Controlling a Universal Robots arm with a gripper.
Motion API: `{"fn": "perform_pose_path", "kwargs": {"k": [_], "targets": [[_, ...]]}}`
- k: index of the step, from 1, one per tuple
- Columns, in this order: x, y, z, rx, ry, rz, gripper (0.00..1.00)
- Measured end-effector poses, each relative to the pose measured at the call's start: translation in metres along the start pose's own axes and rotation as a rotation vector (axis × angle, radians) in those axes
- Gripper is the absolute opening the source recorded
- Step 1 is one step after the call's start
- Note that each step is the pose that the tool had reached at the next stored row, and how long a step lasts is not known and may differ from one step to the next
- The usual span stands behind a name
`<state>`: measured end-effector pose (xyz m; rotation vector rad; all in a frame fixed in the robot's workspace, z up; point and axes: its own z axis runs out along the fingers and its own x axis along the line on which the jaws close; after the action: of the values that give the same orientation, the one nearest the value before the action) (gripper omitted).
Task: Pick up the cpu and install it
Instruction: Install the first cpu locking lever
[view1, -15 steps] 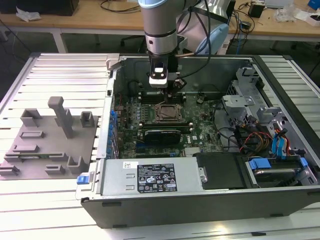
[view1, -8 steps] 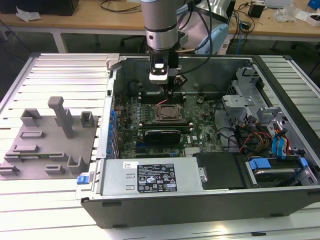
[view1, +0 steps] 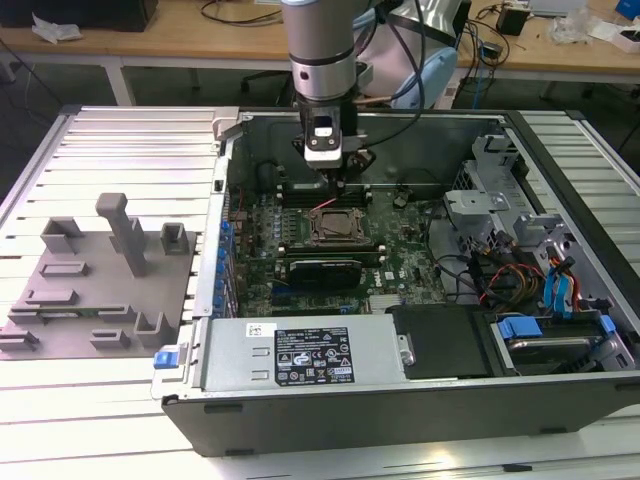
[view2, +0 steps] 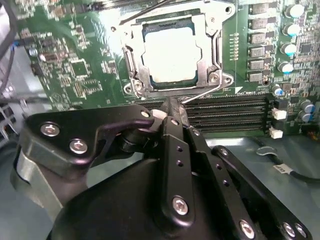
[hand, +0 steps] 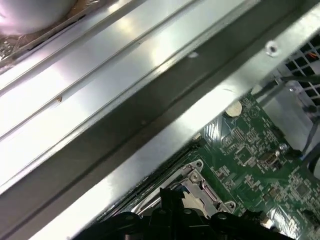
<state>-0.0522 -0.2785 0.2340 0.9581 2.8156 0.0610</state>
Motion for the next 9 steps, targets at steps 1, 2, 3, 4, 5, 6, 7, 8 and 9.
{"fn": "perform_pose_path", "kwargs": {"k": [1, 2, 3, 4, 5, 6, 7, 8, 9], "targets": [[0.0, 0.0, 0.0001, -0.0036, 0.0023, -0.024, 0.11], [0.0, 0.0, 0.0002, -0.006, 0.0039, -0.041, 0.11], [0.0001, 0.0, 0.0004, -0.0104, 0.0067, -0.071, 0.11], [0.0001, 0.0, 0.0007, -0.0128, 0.0081, -0.086, 0.11], [-0.0002, -0.0006, 0.0011, -0.015, 0.0096, -0.095, 0.11], [-0.0016, -0.0029, 0.0028, -0.0197, 0.0129, -0.097, 0.11], [-0.0034, -0.0055, 0.0041, -0.0306, 0.0205, -0.096, 0.11], [-0.0035, -0.0057, 0.0042, -0.032, 0.0213, -0.096, 0.11], [-0.0035, -0.0056, 0.0042, -0.032, 0.0213, -0.096, 0.11]]}}
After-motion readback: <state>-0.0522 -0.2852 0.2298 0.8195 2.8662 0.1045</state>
